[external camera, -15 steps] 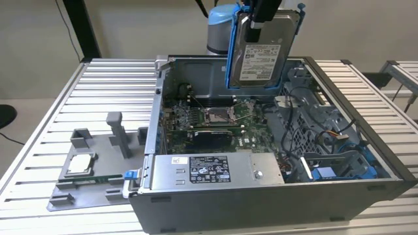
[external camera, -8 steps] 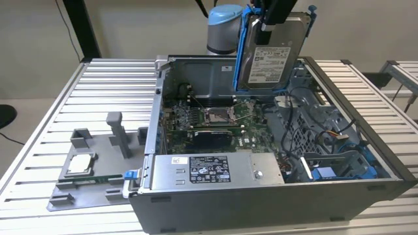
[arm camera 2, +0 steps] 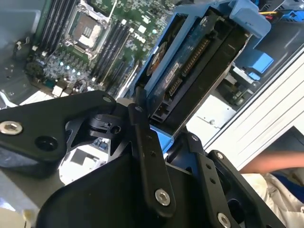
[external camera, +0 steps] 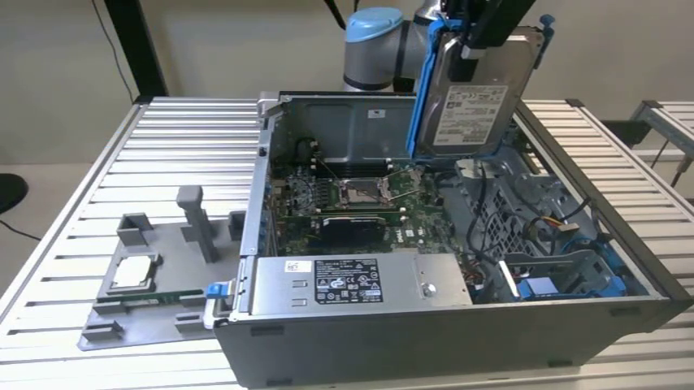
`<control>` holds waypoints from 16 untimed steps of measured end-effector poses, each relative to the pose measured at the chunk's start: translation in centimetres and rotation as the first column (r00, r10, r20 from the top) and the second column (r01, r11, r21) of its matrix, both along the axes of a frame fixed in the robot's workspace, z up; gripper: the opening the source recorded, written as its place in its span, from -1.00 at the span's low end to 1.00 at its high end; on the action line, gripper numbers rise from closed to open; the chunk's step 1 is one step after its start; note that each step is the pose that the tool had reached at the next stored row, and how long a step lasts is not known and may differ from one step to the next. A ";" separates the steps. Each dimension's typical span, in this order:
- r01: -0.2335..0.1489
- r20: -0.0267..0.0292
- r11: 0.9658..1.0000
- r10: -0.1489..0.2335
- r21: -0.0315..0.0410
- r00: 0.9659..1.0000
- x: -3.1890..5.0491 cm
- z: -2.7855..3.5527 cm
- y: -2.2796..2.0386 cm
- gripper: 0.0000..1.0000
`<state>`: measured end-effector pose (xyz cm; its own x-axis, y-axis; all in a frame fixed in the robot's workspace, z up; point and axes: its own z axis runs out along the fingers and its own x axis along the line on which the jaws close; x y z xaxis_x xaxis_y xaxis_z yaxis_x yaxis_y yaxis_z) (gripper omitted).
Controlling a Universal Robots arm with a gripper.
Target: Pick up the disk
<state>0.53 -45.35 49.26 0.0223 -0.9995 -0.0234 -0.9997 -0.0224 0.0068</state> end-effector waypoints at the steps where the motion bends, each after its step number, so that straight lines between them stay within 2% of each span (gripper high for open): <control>1: 0.000 0.000 1.000 0.000 0.000 1.000 0.20 -0.01 -0.23 -1.00; 10: 0.000 0.000 1.000 0.000 0.000 1.000 1.92 -0.07 -2.27 -1.00; 16: 0.000 0.000 1.000 0.000 0.000 1.000 2.70 -0.17 -3.92 -1.00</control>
